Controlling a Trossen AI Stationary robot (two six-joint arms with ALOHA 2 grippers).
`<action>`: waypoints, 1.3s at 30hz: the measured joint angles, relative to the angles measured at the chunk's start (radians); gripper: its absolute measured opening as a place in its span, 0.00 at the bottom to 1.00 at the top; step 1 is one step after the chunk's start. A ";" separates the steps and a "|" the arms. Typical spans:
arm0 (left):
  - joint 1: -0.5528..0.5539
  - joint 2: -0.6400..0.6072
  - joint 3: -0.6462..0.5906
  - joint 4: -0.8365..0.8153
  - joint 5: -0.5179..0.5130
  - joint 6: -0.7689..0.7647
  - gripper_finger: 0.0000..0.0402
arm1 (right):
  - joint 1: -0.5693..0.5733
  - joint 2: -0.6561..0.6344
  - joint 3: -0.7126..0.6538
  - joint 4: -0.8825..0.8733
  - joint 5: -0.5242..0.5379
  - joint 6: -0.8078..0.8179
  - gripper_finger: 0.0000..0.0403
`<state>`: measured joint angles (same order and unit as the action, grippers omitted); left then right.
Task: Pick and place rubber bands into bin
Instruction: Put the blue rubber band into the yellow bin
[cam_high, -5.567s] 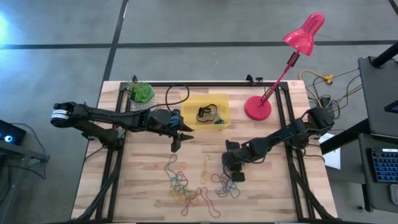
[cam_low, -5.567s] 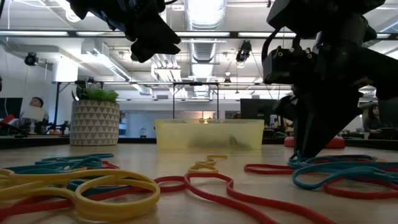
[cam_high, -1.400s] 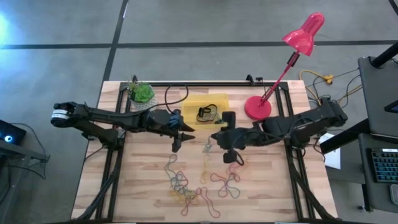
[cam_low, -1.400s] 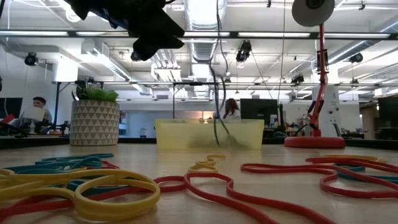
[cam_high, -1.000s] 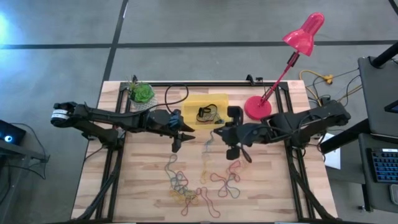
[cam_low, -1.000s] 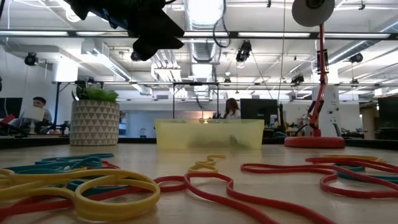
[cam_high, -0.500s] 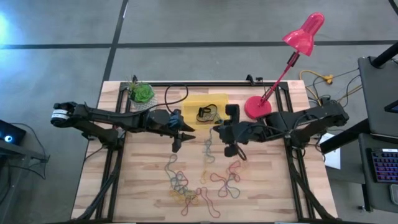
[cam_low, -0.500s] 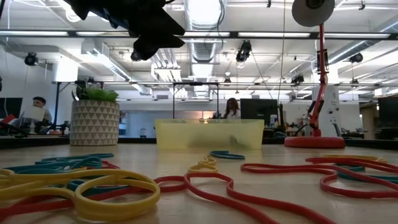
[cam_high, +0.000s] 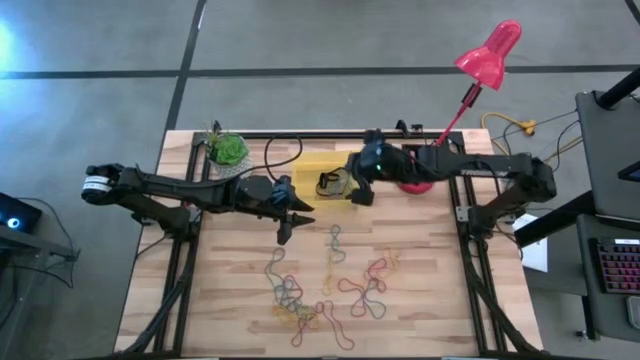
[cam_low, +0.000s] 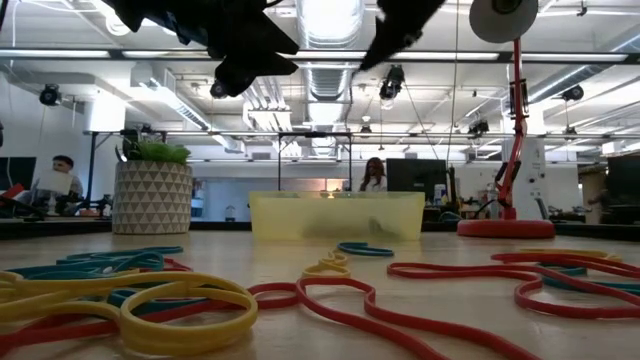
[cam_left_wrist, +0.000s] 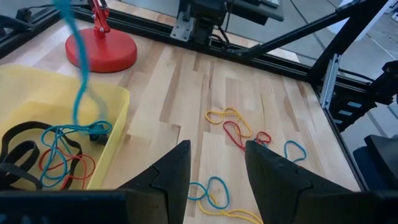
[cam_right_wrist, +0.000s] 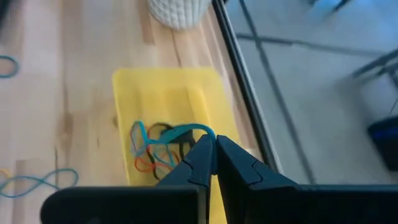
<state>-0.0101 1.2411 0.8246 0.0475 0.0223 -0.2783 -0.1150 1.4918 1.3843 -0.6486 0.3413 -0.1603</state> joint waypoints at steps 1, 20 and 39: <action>0.000 0.000 0.000 0.000 0.000 0.000 0.34 | -0.025 0.000 -0.017 0.009 -0.020 0.008 0.02; 0.000 0.000 -0.001 -0.002 0.000 -0.003 0.34 | -0.176 0.001 -0.343 0.366 -0.246 0.122 0.02; 0.000 0.000 -0.013 0.007 -0.001 -0.007 0.34 | -0.185 0.001 -0.377 0.445 -0.316 0.210 0.32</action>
<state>-0.0101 1.2411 0.8115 0.0544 0.0216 -0.2855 -0.3004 1.4925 1.0078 -0.2039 0.0250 0.0500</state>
